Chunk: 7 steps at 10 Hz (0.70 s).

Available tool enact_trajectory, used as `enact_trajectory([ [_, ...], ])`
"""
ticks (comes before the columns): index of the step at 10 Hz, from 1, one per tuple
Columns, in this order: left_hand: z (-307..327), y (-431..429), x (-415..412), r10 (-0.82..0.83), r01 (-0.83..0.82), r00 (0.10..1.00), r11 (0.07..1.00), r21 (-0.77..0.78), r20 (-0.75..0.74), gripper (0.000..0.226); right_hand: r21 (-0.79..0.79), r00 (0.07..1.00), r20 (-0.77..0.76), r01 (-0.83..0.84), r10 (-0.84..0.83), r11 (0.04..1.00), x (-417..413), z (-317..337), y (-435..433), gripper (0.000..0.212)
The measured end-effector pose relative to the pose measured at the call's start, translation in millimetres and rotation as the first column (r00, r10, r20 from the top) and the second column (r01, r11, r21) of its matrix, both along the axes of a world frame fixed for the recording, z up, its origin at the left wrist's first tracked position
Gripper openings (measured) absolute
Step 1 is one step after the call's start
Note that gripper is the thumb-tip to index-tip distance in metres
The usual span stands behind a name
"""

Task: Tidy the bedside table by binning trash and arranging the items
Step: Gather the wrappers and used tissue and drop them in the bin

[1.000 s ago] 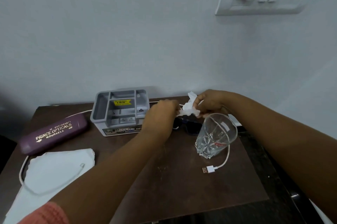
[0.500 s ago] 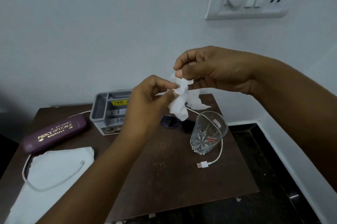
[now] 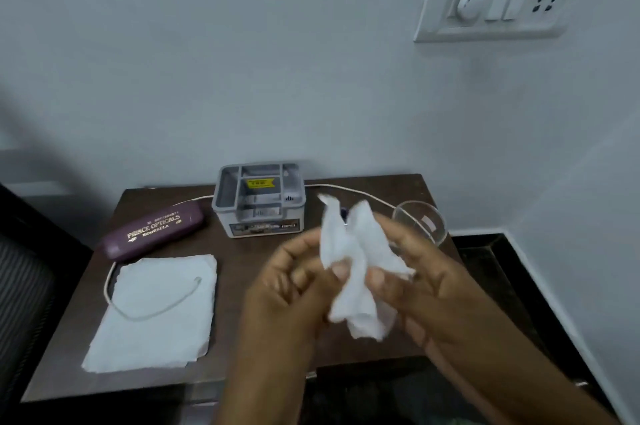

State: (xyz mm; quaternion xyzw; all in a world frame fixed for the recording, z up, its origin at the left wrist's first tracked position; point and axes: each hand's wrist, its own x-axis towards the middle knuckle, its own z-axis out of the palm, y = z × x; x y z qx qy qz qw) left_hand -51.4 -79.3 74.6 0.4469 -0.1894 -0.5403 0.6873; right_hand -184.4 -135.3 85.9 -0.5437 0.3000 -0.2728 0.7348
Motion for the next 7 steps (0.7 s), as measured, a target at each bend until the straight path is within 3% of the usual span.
enact_trajectory([
  [1, -27, 29, -21, 0.004, -0.021, 0.967, 0.998, 0.066, 0.256, 0.029, 0.078, 0.985, -0.053, 0.170, -0.167, 0.982, -19, -23, 28, 0.063],
  [2, -42, 53, -41, 0.007, 0.027, 0.758, 0.999, -0.042, 0.652, 0.017, 0.025, 0.898, -0.276, 0.363, -0.342, 0.931, -47, -40, 48, 0.072],
  [3, -40, 73, -68, 0.011, 0.068, 0.655, 0.995, -0.074, 0.756, 0.025, -0.032, 0.833, -0.396, 0.407, -0.386, 0.913, -74, -31, 65, 0.024],
  [4, -40, 83, -102, -0.092, 0.122, 0.728, 0.992, 0.004, 0.680, 0.023, -0.141, 0.779, -0.491, 0.371, -0.390, 0.918, -113, -49, 88, 0.037],
  [5, -43, 92, -129, -0.226, 0.169, 0.772, 0.974, 0.152, 0.594, 0.047, -0.282, 0.585, -0.556, 0.535, -0.590, 0.796, -151, -94, 107, 0.047],
  [6, -47, 101, -148, -0.320, 0.194, 0.738, 0.944, 0.268, 0.593, 0.053, -0.211, 0.689, -0.546, 0.438, -0.477, 0.874, -159, -76, 134, 0.037],
  [7, -57, 105, -157, -0.369, 0.256, 0.727, 0.928, 0.271, 0.578, 0.049, -0.245, 0.700, -0.546, 0.393, -0.461, 0.886, -161, -37, 162, 0.052],
])
